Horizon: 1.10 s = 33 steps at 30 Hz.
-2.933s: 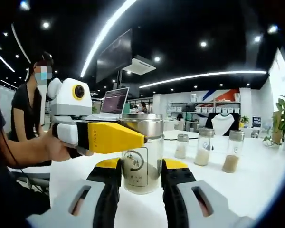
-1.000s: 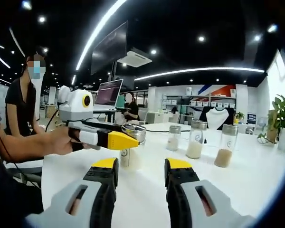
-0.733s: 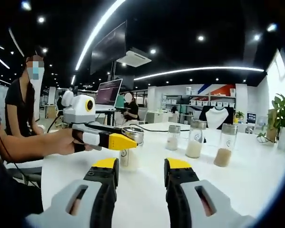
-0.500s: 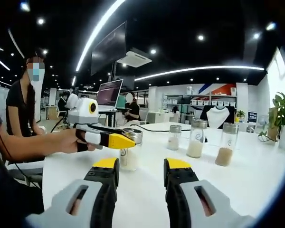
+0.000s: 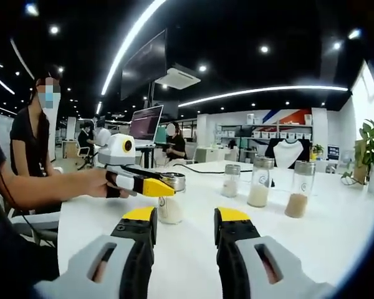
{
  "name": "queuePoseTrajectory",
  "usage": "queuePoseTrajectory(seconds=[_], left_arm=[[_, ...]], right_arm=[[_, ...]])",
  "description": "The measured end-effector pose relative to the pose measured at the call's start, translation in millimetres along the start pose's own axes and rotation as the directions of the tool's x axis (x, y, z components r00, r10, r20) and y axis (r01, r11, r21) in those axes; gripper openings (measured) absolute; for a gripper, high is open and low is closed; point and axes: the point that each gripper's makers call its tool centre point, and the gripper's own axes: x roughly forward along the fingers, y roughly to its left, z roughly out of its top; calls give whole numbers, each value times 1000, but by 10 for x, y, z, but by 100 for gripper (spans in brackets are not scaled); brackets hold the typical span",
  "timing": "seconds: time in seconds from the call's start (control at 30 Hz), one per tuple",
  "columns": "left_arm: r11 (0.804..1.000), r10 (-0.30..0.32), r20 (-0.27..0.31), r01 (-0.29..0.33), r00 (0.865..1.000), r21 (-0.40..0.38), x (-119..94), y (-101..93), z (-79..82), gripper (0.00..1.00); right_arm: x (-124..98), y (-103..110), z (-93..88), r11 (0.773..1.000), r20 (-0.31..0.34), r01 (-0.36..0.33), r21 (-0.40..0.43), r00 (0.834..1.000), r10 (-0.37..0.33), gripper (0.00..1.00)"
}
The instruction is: Rotate the seasoning bottle until the label or dispensing opening points toward the visible target arrow and the bottle remains upright within the marked orientation range
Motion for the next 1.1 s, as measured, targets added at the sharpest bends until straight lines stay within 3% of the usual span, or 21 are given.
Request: queuePoseTrajectory(seconds=[0.13, 0.23, 0.33, 0.5, 0.7, 0.77, 0.83, 1.0, 1.1], left_arm=[[1000, -11, 7, 11, 1000, -3, -5, -11, 1, 36], [998, -7, 38, 9, 999, -57, -26, -59, 71, 41], [998, 48, 59, -46, 997, -39, -77, -62, 138, 42], [987, 159, -35, -159, 987, 0, -109, 4, -66, 41], [984, 176, -26, -175, 984, 14, -54, 33, -86, 35], [984, 177, -28, -176, 984, 25, -49, 48, -82, 35], [986, 167, -31, -166, 986, 28, -51, 69, -79, 35], [991, 131, -37, -130, 991, 27, -69, 68, -83, 35], [994, 108, -39, -107, 993, 24, -74, 66, -84, 35]], right_arm=[[-1, -5, -4, 1000, -1, 0, 2, 1000, 0, 35], [0, -9, -8, 1000, -2, 0, 2, 1000, 0, 35], [-1, -18, -6, 1000, -2, 3, 3, 1000, -3, 37], [-5, -69, -22, 1000, -6, 20, 13, 1000, -20, 41], [-5, -96, -48, 999, -5, 27, 32, 1000, -27, 43], [0, -113, -45, 999, 1, 31, 34, 1000, -31, 49], [13, -135, -57, 999, -6, 35, 36, 999, -34, 58], [9, -160, -92, 998, -9, 40, 38, 999, -40, 59], [44, -97, -102, 1000, -14, 1, 10, 1000, -1, 72]])
